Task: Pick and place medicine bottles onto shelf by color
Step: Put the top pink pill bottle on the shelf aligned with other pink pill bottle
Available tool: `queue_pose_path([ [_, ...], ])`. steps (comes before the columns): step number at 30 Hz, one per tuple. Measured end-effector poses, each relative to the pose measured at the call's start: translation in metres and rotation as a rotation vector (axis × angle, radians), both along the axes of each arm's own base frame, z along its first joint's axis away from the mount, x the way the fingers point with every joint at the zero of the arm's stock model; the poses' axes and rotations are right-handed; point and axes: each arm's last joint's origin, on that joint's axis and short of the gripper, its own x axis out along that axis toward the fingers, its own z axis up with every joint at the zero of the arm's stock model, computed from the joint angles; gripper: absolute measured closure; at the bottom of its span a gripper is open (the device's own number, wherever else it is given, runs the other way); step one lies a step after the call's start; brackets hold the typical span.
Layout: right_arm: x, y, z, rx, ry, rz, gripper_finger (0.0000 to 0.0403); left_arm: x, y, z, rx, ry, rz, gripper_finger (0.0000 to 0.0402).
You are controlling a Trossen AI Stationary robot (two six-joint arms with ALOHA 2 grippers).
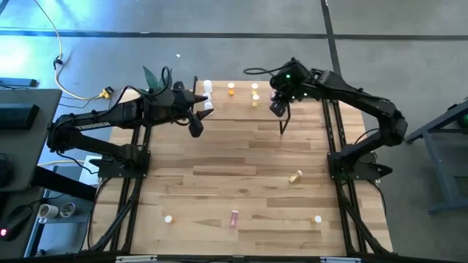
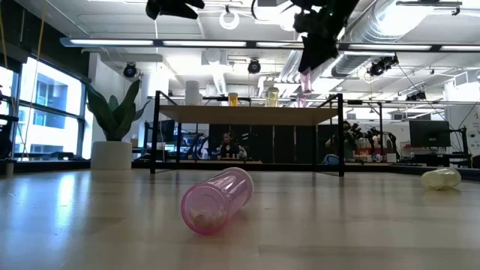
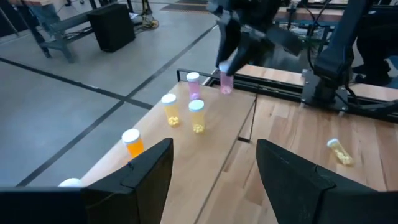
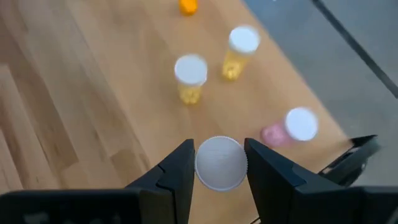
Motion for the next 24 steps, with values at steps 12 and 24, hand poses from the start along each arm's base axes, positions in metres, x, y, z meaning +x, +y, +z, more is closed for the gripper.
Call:
queue_pose_path([
  [12,-0.038,0.027,-0.008,-0.008,-0.095,0.018,0.0280,-0.001,0.004,0.000,-0.038,-0.028,0.033,0.0185],
  [24,-0.017,0.011,-0.025,-0.071,-0.087,0.068,0.0279,-0.001,0.004,0.000,-0.038,-0.028,0.035,0.0186],
])
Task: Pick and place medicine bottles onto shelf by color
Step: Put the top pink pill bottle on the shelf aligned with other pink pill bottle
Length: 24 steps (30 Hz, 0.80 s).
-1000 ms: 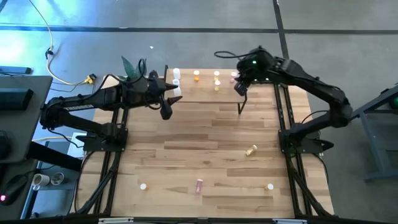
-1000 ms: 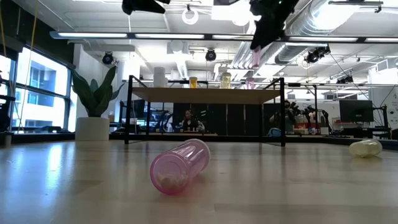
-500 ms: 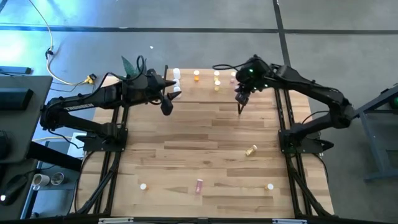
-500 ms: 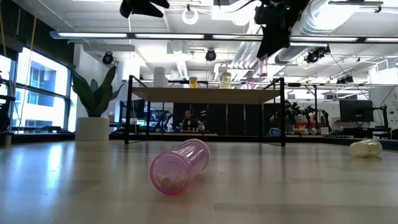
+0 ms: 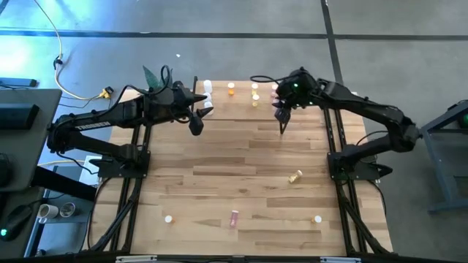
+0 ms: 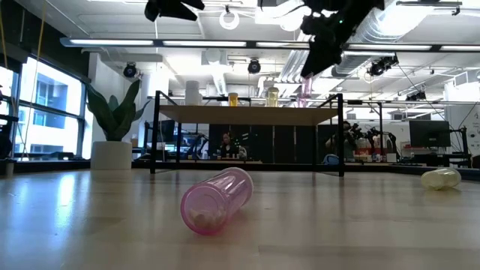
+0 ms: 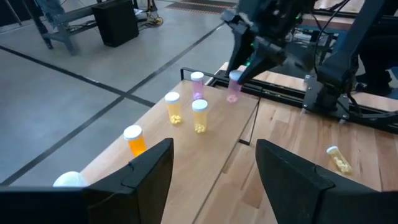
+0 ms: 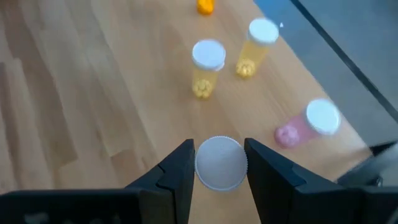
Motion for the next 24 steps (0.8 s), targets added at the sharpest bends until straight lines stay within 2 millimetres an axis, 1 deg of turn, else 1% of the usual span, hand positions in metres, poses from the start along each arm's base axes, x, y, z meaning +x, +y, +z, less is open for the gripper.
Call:
queue_pose_path([
  [4,0.008,-0.011,-0.009,0.000,0.052,0.010,0.0279,0.000,0.000,0.000,0.006,0.002,0.018,0.0186],
  [8,0.010,-0.018,-0.013,0.001,0.070,0.002,0.0279,-0.001,0.001,0.000,0.014,0.005,0.041,0.0186],
  [24,0.011,-0.023,-0.017,-0.001,0.083,0.006,0.0279,-0.001,0.001,0.000,0.017,0.008,0.051,0.0186],
])
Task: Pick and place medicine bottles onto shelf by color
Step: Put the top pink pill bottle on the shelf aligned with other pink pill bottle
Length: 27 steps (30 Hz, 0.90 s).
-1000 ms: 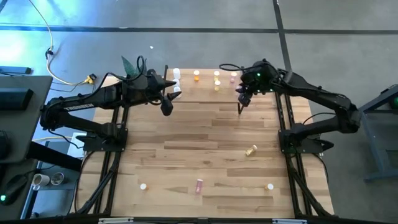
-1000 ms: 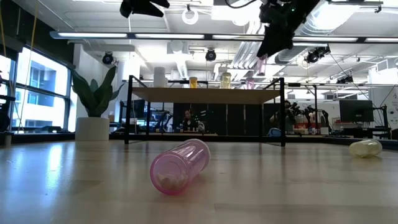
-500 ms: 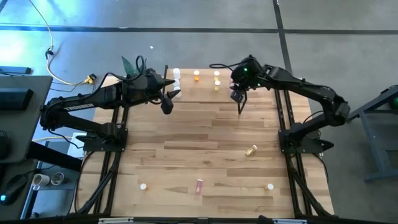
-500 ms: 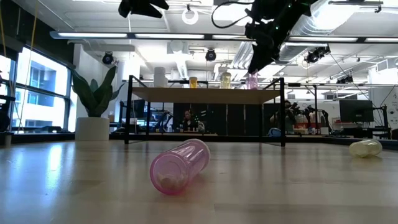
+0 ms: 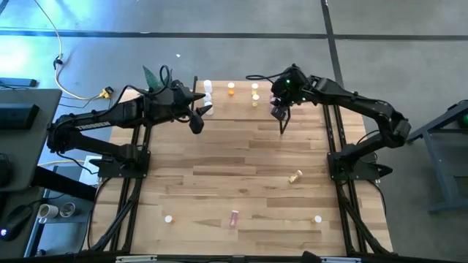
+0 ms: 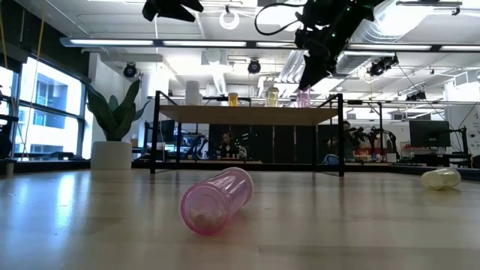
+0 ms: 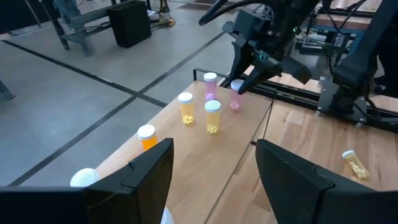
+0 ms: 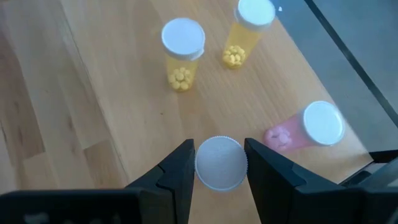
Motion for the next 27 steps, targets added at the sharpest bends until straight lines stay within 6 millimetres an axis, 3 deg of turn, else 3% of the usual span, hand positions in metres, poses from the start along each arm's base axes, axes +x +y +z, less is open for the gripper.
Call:
queue_pose_path([
  [27,-0.0005,-0.0006,-0.0007,-0.056,0.046,0.043,0.0279,-0.0004,-0.0001,-0.0012,0.010,0.024,-0.006,0.0186],
])
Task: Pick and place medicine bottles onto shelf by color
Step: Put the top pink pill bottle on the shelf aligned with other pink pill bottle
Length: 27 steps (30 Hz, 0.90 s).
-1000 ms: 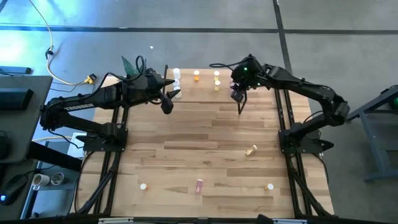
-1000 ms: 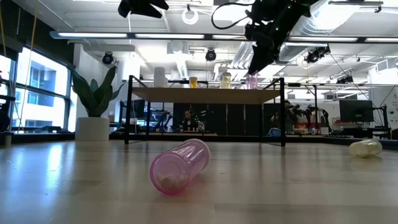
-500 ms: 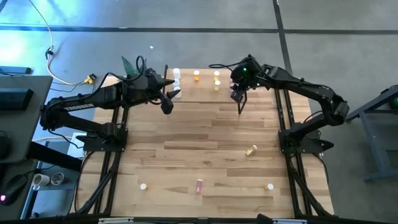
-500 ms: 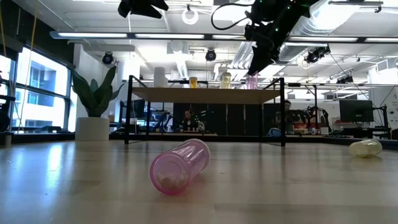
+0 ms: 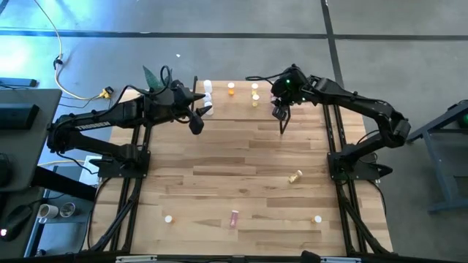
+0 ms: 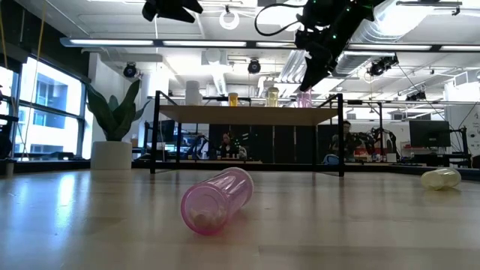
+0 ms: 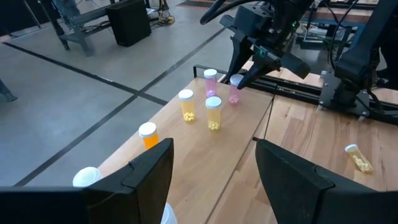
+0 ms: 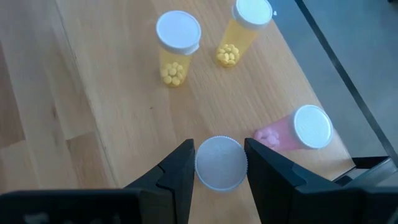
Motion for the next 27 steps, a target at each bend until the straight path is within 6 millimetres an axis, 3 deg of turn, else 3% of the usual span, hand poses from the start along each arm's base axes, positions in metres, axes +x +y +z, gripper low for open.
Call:
queue_pose_path([
  [27,-0.0010,0.0010,-0.0015,0.035,0.000,-0.028,0.0277,0.0000,0.0000,0.0000,0.000,0.000,-0.001,0.0186],
])
